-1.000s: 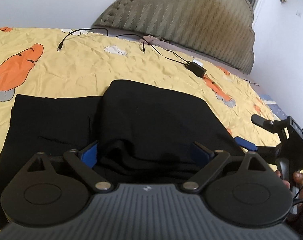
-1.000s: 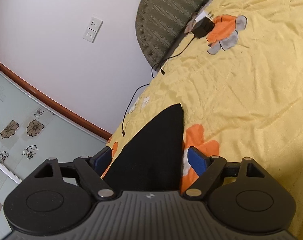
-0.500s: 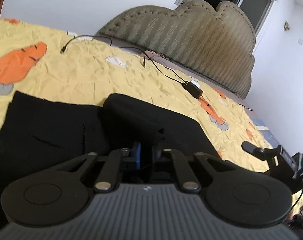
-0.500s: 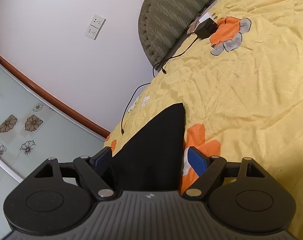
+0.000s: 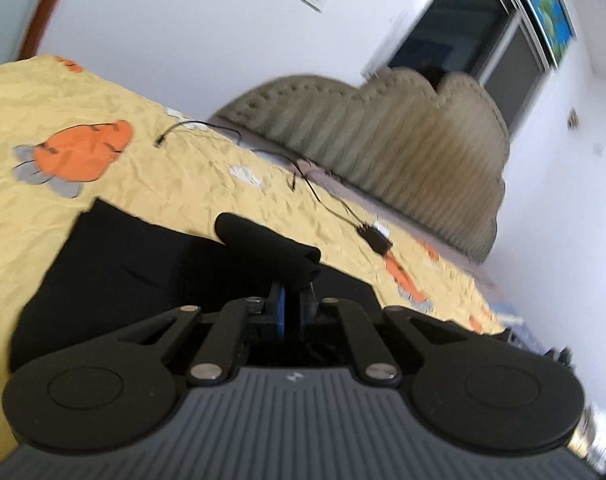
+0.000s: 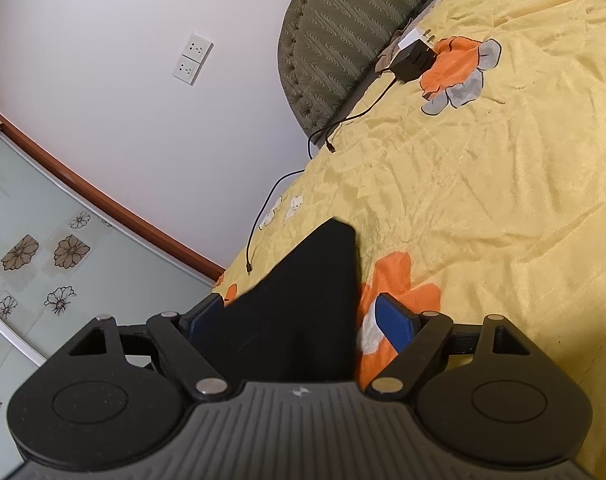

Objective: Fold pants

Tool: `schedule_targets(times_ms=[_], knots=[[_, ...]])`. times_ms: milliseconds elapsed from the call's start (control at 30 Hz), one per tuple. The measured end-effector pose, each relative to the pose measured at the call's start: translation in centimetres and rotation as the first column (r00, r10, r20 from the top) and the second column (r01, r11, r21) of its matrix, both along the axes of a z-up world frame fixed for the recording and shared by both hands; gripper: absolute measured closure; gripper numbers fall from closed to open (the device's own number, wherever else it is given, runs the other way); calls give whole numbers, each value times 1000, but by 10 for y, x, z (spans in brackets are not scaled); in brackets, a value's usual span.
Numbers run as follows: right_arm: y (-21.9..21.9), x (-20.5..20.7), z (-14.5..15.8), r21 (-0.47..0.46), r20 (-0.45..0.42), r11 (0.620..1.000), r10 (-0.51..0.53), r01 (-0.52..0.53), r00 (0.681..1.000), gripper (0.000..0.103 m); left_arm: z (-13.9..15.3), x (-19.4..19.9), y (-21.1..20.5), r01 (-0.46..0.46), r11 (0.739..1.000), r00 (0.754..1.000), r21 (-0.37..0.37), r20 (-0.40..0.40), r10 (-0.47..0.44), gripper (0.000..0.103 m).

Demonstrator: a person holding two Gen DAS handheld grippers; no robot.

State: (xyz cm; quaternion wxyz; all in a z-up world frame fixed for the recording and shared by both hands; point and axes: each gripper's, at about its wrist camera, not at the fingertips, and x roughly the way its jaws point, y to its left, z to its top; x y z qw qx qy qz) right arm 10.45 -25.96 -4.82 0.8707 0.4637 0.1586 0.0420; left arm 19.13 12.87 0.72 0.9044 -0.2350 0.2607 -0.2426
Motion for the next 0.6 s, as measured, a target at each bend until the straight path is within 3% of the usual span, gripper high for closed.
schedule_targets(times_ms=[67, 167, 300, 400, 600], knots=[[0, 0, 0, -2, 1, 1000, 1, -1, 1000, 20, -1, -13, 15, -65, 997, 998, -29, 1, 65, 98], [1, 0, 0, 0, 3, 1000, 9, -9, 1000, 20, -4, -30, 33, -144, 990, 989, -7, 15, 144, 98], [2, 3, 0, -4, -1, 1000, 22, -22, 1000, 20, -28, -33, 58, -228, 974, 971, -8, -78, 227, 98], [4, 3, 1, -18, -5, 1000, 26, -26, 1000, 20, -45, -25, 67, -235, 971, 960, -46, -170, 224, 98], [23, 3, 19, -100, 10, 993, 63, -62, 998, 19, -35, -24, 68, -209, 978, 960, 11, -190, 207, 92]])
